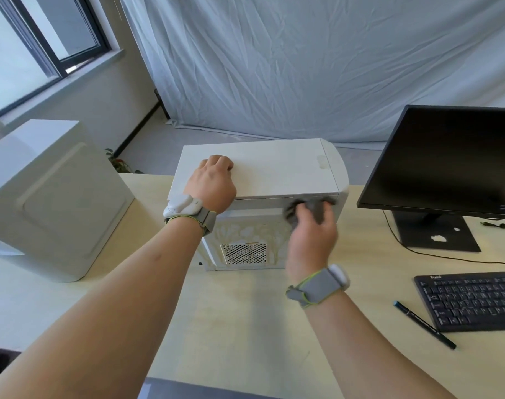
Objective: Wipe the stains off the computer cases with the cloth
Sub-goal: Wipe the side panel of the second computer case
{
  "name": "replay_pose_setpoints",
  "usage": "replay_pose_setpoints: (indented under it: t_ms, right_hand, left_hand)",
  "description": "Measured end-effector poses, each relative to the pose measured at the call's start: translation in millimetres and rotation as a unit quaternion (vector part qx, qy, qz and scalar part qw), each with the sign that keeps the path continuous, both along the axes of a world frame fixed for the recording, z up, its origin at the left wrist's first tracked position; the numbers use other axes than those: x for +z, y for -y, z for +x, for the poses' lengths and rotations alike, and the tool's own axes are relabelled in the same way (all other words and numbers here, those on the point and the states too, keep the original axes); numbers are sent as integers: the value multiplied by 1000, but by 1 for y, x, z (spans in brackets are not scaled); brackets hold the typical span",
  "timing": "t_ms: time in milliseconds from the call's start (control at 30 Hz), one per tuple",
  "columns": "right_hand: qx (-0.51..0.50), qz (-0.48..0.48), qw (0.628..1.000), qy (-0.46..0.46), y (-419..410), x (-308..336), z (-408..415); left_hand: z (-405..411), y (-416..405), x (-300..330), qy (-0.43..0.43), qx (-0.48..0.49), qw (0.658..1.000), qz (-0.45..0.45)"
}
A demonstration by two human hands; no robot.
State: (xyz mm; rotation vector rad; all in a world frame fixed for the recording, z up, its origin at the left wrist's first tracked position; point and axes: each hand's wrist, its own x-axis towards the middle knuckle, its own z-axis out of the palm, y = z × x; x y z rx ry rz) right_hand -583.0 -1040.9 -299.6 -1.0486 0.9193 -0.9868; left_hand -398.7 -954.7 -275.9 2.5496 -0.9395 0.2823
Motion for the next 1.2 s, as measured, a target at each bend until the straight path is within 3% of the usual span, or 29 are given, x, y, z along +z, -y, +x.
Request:
replay_pose_setpoints:
  t_ms: [133,267,333,433,500,567,600,700,800,900,967,1067,1200]
  right_hand:
    - [-30,-3,999,-24,20,-1,6]
    - [84,-62,987,-125,-19,-15,27]
    - [158,-87,972,-148,-42,-18,31]
    - [193,-113,959,-174,-61,-19,40]
    - [188,-143,950,-204,-69,-21,46]
    - [194,-182,936,-229,-81,-19,53]
    - [205,-201,927,-239,-89,-19,56]
    - [333,-211,891,-224,-117,-22,71]
    - [446,-85,883,-121,-122,-8,74]
    - [387,106,916,25,-95,-4,61]
    - [284,145,947,35,-68,-5,40]
    - [105,88,991,-1,-23,0,0]
    - [-21,-36,999,-4,29,9,-31]
  left_hand:
    - [-1,2,-2,2,3,1000,1]
    - [1,2,0,-22,12,1000,-13]
    - [5,1,5,-59,15,998,-33]
    - [8,0,16,-135,18,989,-64]
    - [11,0,21,-231,31,961,-151]
    - [10,1,26,-342,39,902,-262]
    - [11,1,26,-357,36,889,-285]
    - [14,-4,27,-359,16,892,-274]
    - [13,-4,24,-313,15,930,-194]
    - [11,-5,22,-228,-11,968,-102]
    - [9,-4,17,-168,-59,984,-21]
    - [-1,5,16,-153,7,988,9]
    - [-8,6,14,-107,9,994,-3]
